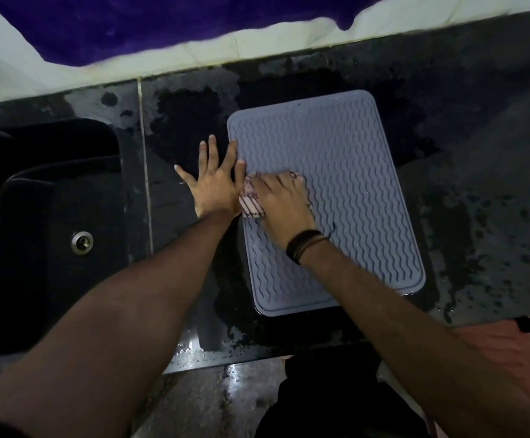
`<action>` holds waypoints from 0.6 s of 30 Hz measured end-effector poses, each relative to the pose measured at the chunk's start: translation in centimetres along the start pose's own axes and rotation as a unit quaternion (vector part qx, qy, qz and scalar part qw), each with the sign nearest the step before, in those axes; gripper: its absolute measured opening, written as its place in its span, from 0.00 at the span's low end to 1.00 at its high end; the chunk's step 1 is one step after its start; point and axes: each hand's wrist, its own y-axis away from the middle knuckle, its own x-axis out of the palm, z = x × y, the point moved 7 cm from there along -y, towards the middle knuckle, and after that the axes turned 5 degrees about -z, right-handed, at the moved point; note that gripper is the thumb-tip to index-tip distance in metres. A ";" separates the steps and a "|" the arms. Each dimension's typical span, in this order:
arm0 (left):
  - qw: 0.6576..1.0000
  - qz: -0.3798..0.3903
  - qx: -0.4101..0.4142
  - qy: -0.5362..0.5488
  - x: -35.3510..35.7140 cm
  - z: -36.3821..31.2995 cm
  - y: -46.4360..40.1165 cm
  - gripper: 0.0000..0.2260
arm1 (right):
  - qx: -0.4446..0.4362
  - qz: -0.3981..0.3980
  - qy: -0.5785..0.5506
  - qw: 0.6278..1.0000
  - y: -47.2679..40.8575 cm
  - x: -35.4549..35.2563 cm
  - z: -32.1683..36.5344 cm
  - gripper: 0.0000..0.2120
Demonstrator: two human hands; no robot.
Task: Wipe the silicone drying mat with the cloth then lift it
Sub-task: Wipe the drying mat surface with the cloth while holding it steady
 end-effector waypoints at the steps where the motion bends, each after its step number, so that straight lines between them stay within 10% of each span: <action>1: 1.000 -0.004 -0.002 0.013 -0.1 0.0 0.0 0.23 | -0.013 -0.004 -0.001 1.000 1.3 0.2 0.2 0.32; 18: 0.999 -0.017 -0.007 0.037 -0.2 0.3 -0.1 0.22 | -0.043 0.028 -0.048 0.997 3.6 0.3 1.7 0.31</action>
